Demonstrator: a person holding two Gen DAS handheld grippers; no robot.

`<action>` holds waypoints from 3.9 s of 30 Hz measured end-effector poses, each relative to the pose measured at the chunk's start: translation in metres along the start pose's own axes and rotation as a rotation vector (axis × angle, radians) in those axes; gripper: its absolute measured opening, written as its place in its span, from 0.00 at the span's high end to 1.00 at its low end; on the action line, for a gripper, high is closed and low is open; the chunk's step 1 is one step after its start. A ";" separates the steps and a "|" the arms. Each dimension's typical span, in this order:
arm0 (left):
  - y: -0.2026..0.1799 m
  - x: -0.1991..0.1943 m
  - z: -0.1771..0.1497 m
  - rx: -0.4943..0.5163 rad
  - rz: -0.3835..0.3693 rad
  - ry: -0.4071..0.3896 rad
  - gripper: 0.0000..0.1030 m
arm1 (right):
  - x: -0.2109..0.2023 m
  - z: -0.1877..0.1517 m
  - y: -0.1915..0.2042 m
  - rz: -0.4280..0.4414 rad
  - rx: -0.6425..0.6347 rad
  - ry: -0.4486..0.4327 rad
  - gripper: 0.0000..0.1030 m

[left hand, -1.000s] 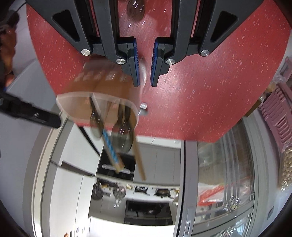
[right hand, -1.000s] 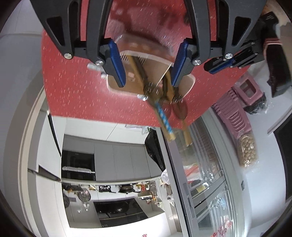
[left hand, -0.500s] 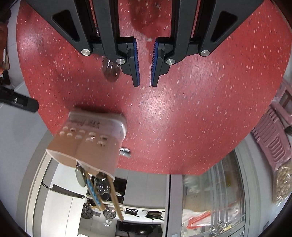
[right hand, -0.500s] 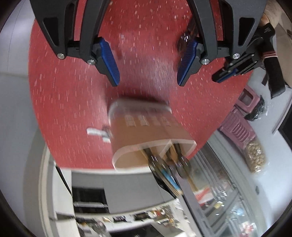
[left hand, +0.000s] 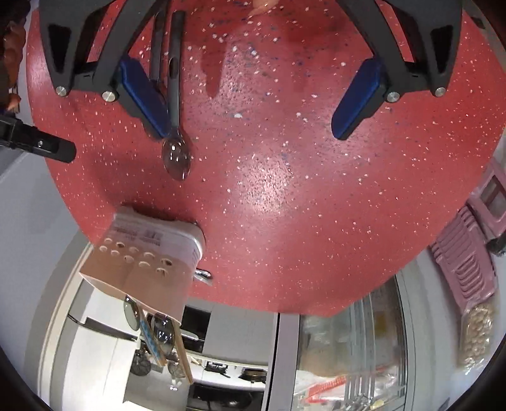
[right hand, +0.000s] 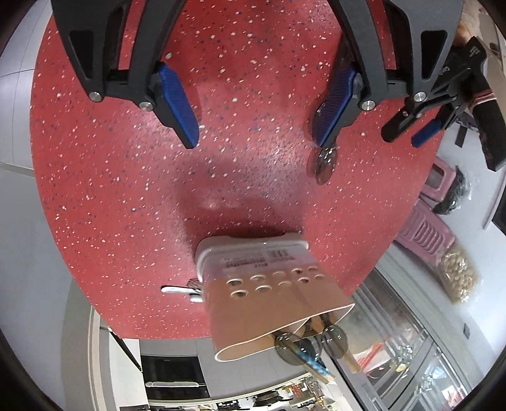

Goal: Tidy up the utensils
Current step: 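Move both open tools back toward the remaining spoons, then grasp a dark-handled spoon with the right tool while the left tool grasps another spoon, then lift both held spoons and lower them into the beige holder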

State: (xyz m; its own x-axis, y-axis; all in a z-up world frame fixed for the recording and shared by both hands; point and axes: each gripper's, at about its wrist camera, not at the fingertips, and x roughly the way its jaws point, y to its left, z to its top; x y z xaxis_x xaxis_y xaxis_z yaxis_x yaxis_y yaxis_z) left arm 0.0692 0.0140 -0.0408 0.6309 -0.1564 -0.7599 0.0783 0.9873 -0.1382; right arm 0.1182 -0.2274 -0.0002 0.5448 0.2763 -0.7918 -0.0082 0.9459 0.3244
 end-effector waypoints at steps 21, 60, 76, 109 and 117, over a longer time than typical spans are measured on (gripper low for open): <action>0.028 0.005 -0.022 -0.011 0.088 0.081 0.00 | 0.031 -0.029 0.036 -0.073 -0.058 0.124 0.00; 0.004 0.024 0.001 0.101 0.005 0.121 0.00 | 0.057 -0.051 0.089 -0.207 -0.218 0.155 0.88; -0.060 0.065 0.006 0.266 -0.028 0.257 0.07 | 0.024 -0.043 0.036 -0.110 -0.091 0.096 0.88; -0.067 -0.031 0.079 0.107 -0.164 -0.096 0.64 | -0.055 0.032 0.006 0.118 -0.103 -0.198 0.88; -0.070 -0.040 0.133 0.063 -0.170 -0.209 0.64 | -0.075 0.080 0.015 0.120 -0.138 -0.300 0.88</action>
State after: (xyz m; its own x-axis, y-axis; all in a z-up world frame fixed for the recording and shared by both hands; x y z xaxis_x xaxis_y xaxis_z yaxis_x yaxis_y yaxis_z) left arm 0.1412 -0.0447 0.0839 0.7500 -0.3169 -0.5806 0.2398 0.9483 -0.2077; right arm 0.1440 -0.2481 0.1056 0.7552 0.3436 -0.5582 -0.1891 0.9296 0.3164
